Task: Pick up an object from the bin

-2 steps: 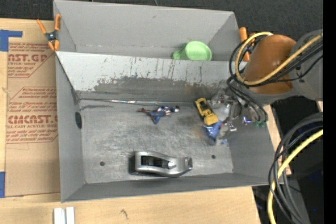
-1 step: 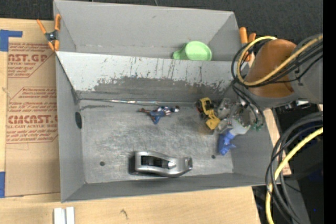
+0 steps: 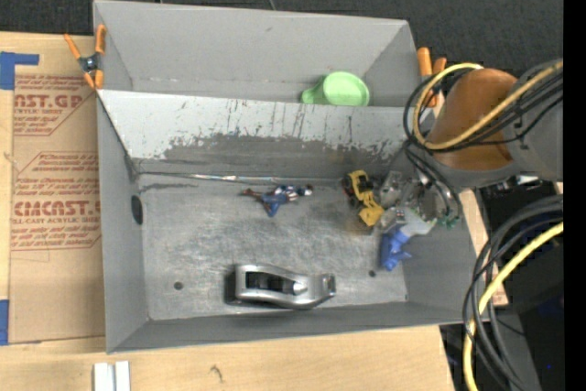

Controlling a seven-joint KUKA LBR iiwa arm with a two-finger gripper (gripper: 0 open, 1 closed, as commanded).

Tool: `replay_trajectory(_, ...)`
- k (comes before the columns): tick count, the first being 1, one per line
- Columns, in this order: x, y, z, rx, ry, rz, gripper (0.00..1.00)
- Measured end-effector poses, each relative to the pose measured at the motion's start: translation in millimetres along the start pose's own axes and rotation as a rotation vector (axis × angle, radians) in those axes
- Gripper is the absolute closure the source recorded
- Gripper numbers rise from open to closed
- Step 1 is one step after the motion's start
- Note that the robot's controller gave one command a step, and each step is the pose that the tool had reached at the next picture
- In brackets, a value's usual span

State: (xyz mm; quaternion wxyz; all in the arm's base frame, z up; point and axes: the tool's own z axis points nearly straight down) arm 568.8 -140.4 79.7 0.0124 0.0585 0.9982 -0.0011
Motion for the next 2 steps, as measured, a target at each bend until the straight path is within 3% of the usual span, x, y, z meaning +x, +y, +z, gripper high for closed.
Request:
replay_trajectory(1, 0.8, 0.3, -1.6, 0.000, 0.004, -0.001, 1.00)
replay_trajectory(2, 4.0, 1.0, -12.3, -0.002, 0.023, -0.001, 1.00)
